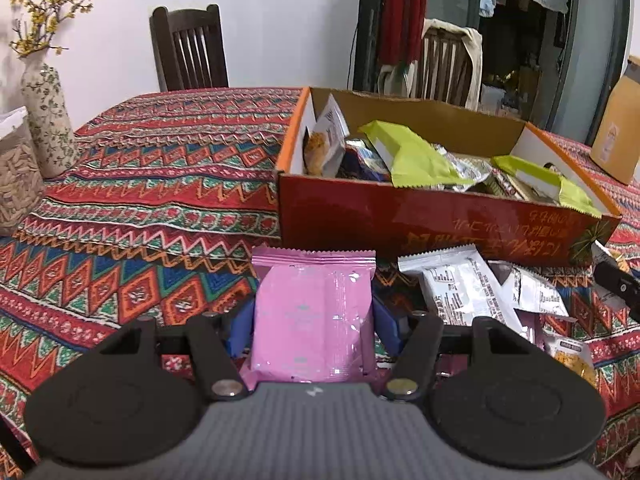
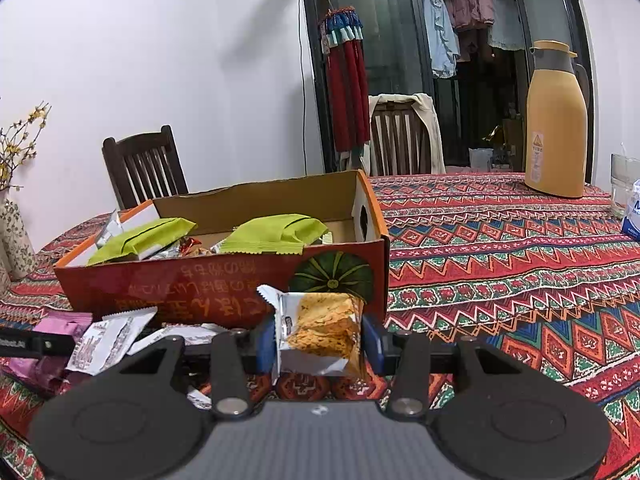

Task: Organize snacks
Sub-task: 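Lift both held packets over the orange box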

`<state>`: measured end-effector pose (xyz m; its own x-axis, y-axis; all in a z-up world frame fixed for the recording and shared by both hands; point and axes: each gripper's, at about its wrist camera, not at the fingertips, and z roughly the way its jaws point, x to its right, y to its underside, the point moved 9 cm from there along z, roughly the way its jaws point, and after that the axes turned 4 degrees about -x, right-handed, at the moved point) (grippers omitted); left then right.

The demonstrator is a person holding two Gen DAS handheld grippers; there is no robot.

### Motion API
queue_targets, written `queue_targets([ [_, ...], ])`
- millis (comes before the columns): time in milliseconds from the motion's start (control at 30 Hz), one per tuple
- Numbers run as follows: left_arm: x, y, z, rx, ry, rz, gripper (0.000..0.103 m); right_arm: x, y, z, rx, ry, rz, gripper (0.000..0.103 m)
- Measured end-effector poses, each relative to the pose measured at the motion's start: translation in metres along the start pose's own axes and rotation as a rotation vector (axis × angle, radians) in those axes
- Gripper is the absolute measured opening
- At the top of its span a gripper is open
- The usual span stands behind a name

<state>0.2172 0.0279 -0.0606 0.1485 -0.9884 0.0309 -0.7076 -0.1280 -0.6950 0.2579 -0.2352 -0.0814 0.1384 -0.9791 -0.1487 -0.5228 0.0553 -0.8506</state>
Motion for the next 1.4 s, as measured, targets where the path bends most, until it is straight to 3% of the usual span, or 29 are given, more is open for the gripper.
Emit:
queue_targets([
  [467,0.014,-0.047,-0.041,0.115,0.054,0.017,0.063,-0.004,-0.014,-0.029,0.103,-0.001,-0.017,0.043],
  [767,0.056,-0.102,-0.036,0.164,0.086,0.047,0.063,-0.018,-0.079,-0.054,0.215,-0.009,-0.059,0.043],
  [1067,0.068,-0.139,-0.006,0.21,0.071,-0.019,0.063,-0.035,-0.129,-0.002,0.228,0.003,-0.054,0.043],
  [1400,0.049,-0.129,0.051,0.164,0.054,-0.056,0.063,-0.025,-0.104,0.05,0.152,-0.002,-0.043,0.043],
])
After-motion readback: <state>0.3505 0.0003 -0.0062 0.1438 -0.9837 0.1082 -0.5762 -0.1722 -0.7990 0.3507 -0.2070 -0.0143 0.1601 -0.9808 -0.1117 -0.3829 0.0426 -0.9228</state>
